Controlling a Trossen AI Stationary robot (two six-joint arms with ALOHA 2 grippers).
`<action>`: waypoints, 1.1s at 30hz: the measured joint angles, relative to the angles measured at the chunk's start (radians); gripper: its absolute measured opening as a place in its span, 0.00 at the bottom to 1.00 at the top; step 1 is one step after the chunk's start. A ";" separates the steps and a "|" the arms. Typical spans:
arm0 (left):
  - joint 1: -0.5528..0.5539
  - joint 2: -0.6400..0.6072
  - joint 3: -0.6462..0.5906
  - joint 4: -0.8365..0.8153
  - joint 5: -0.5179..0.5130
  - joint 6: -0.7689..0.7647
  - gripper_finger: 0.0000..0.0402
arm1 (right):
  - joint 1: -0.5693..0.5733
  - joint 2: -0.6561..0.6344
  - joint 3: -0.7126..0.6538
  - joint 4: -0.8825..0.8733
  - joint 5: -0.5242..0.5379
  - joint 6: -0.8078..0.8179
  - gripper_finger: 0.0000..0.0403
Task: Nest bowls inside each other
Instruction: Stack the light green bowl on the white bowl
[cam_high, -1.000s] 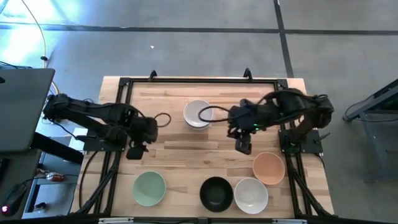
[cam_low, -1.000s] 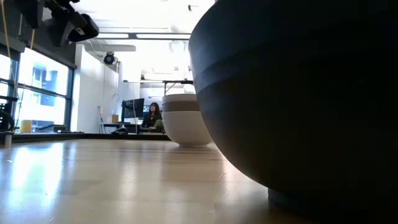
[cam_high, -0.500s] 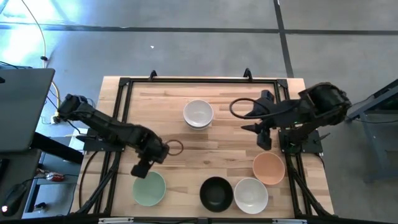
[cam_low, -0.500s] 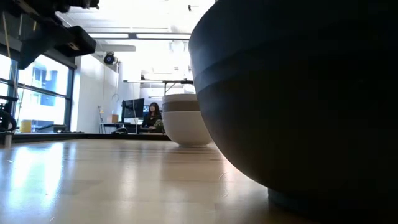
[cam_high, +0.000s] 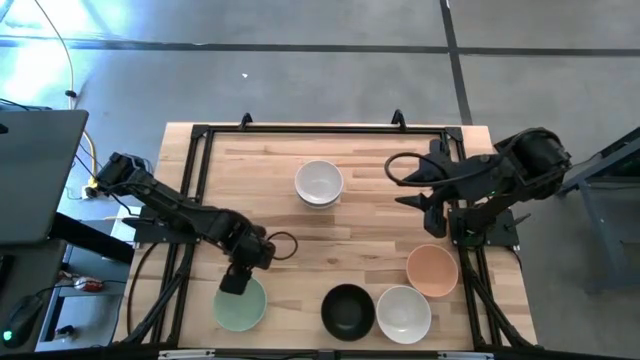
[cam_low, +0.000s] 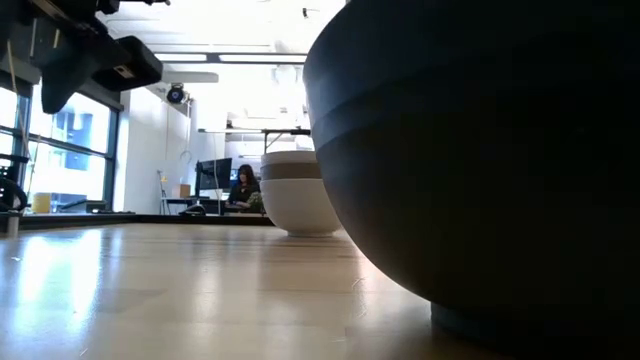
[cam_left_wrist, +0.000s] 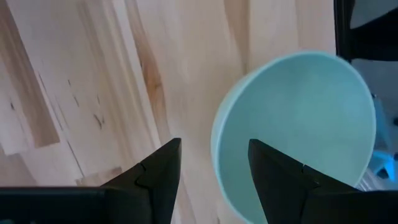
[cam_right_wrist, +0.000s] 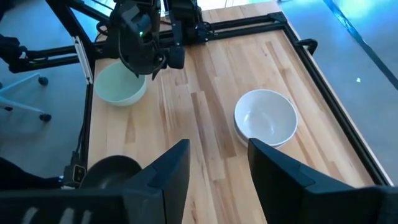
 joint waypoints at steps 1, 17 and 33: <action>-0.001 0.000 0.000 0.001 -0.004 -0.004 0.44 | 0.000 0.000 0.000 0.000 0.000 -0.004 0.38; -0.041 0.100 0.001 0.012 -0.016 0.011 0.44 | 0.000 -0.011 0.000 -0.007 -0.001 0.004 0.38; -0.037 0.132 0.000 0.021 -0.009 0.054 0.18 | 0.000 -0.011 0.000 -0.007 -0.003 0.013 0.38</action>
